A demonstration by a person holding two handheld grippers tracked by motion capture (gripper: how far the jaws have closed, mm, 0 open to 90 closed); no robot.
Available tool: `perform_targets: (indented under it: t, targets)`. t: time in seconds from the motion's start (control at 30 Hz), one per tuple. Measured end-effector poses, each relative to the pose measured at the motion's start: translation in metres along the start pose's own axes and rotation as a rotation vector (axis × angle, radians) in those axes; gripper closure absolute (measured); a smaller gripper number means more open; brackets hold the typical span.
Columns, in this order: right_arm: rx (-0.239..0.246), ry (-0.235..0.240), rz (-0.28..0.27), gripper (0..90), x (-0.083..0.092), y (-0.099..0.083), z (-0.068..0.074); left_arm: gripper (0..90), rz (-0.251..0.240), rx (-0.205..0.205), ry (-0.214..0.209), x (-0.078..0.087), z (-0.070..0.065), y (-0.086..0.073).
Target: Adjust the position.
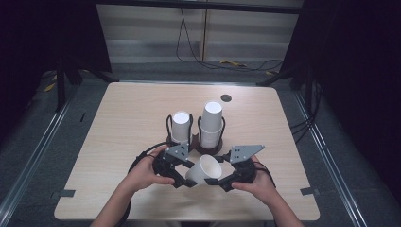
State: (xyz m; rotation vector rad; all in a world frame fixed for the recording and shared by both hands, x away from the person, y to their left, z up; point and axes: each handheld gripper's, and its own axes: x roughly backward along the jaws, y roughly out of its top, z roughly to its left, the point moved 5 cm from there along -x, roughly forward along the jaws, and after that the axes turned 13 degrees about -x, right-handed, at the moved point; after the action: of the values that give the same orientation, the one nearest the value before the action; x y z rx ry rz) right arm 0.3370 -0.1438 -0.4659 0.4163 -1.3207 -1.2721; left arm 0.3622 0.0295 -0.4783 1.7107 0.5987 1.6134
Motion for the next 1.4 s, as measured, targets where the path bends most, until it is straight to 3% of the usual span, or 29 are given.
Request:
perform_targets:
  t: [0.17, 0.23, 0.27, 0.3, 0.33, 0.5, 0.57, 0.7, 0.8, 0.87, 1.07, 1.4]
  targets:
    - [0.004, 0.013, -0.008, 20.8, -0.003, 0.001, 0.003, 34.5, 0.007, -0.018, -0.024, -0.001, -0.003, 0.002]
    - [-0.006, 0.017, -0.005, 19.9, -0.004, 0.001, 0.004, 53.6, -0.004, -0.034, -0.040, 0.000, -0.005, 0.003]
    - [0.001, 0.020, 0.002, 21.2, -0.006, 0.001, 0.004, 53.6, -0.020, -0.041, -0.048, 0.000, -0.005, 0.004]
    - [0.000, 0.029, 0.007, 22.0, -0.007, 0.000, 0.005, 50.5, -0.029, -0.024, -0.049, 0.000, -0.006, 0.006]
    - [0.020, 0.017, 0.016, 25.4, -0.009, 0.000, 0.006, 45.4, 0.003, -0.037, -0.036, -0.001, -0.005, 0.005]
    - [0.025, -0.010, 0.022, 26.9, -0.009, -0.002, 0.003, 44.9, -0.007, -0.025, -0.035, -0.001, -0.005, 0.005]
    - [0.025, 0.002, 0.012, 27.1, -0.007, -0.001, 0.002, 39.4, -0.010, -0.019, -0.030, 0.000, -0.005, 0.005]
    - [0.039, 0.000, -0.012, 27.1, -0.003, 0.002, 0.004, 24.8, 0.007, 0.006, 0.003, 0.004, 0.000, 0.003]
    - [0.044, -0.010, -0.017, 27.0, 0.000, 0.003, 0.003, 23.7, 0.017, 0.018, 0.018, 0.006, 0.002, -0.001]
    - [0.040, -0.019, -0.023, 26.9, 0.002, 0.001, 0.001, 18.0, 0.044, 0.035, 0.047, 0.009, 0.004, -0.004]
    - [0.046, -0.039, -0.027, 26.9, 0.004, -0.004, -0.003, 16.6, 0.078, 0.050, 0.083, 0.014, 0.008, -0.010]
    - [0.027, -0.072, -0.036, 26.5, 0.005, -0.015, -0.012, 16.4, 0.101, 0.077, 0.097, 0.019, 0.010, -0.022]
